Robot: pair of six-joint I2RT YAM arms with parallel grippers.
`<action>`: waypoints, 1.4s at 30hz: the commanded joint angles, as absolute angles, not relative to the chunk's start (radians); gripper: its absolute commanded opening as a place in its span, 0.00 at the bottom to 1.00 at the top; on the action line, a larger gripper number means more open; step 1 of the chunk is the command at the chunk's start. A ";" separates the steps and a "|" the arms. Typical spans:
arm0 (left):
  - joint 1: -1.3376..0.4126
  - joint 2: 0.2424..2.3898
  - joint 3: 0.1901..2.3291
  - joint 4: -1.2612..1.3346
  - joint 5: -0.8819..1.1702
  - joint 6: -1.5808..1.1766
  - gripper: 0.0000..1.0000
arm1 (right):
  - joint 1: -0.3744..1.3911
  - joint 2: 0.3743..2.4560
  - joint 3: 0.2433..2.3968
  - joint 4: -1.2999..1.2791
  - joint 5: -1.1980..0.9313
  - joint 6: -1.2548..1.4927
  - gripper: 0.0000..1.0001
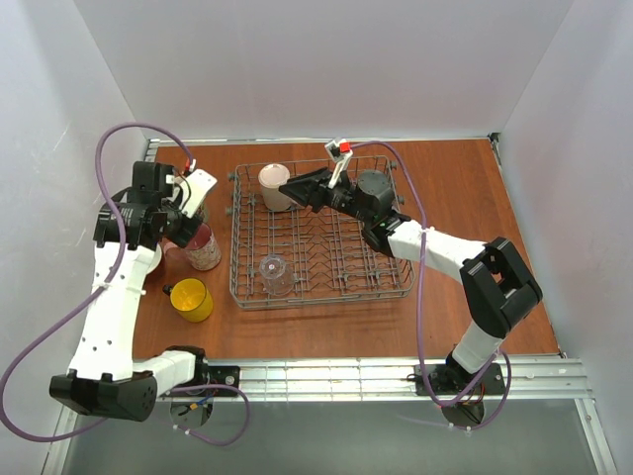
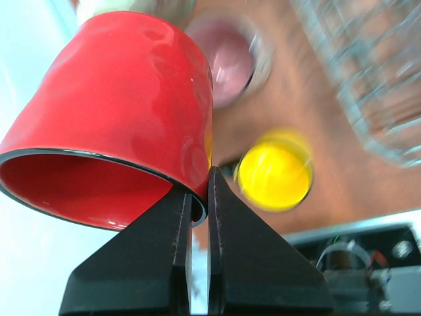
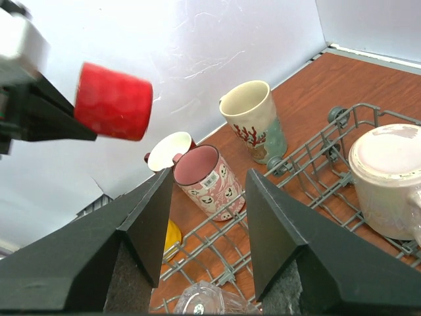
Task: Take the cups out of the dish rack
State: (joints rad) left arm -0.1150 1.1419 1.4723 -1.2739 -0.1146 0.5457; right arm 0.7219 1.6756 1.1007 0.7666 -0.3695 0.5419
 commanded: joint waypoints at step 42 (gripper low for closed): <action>0.360 1.252 1.041 -1.373 -0.176 0.922 0.00 | 0.738 1.606 1.071 0.784 -0.356 0.405 0.44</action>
